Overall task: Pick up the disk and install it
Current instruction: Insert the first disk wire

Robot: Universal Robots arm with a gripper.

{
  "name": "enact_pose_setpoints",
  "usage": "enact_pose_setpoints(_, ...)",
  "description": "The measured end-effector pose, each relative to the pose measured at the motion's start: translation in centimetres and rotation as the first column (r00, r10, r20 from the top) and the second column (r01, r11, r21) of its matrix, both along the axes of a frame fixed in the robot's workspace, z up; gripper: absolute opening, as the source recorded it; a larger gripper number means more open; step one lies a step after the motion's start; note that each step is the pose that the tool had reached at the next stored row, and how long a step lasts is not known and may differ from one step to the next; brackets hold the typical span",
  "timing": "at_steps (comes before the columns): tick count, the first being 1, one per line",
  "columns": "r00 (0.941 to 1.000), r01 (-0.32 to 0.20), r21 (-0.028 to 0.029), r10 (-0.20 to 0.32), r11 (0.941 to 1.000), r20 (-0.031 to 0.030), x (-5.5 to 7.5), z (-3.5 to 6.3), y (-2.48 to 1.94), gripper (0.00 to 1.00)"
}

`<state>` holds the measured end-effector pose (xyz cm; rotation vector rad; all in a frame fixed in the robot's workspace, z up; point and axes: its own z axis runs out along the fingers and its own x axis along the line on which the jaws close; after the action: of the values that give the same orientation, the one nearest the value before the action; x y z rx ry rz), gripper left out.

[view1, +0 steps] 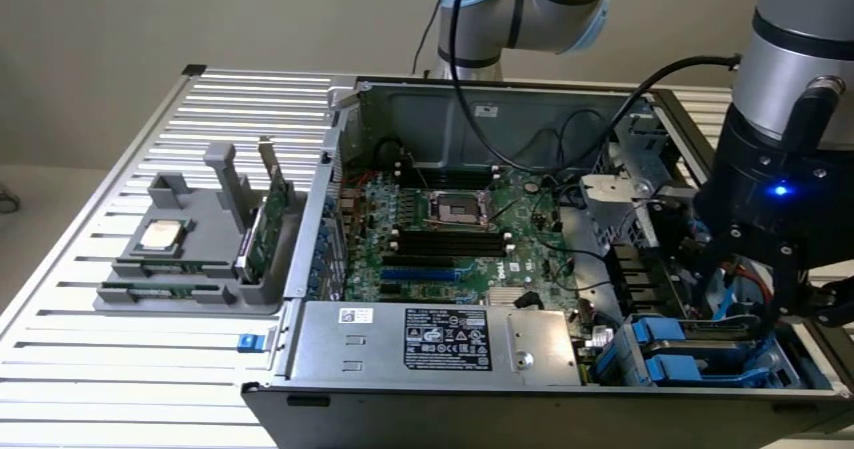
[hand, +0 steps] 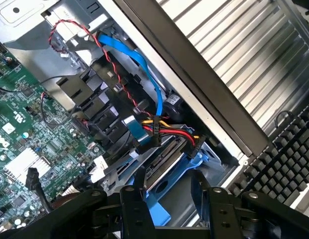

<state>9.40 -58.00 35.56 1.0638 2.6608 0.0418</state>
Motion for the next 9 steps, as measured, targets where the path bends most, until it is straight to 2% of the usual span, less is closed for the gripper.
enact_pose_setpoints(3, 1.0, 0.003, -0.0002, -0.003, 1.0, -0.0001, 0.4, 0.19, -0.14, 0.49)
enact_pose_setpoints(9, 0.9999, 0.016, 0.0001, -0.016, 0.9999, -0.0008, 1.0, 1.21, -0.35, 0.49)
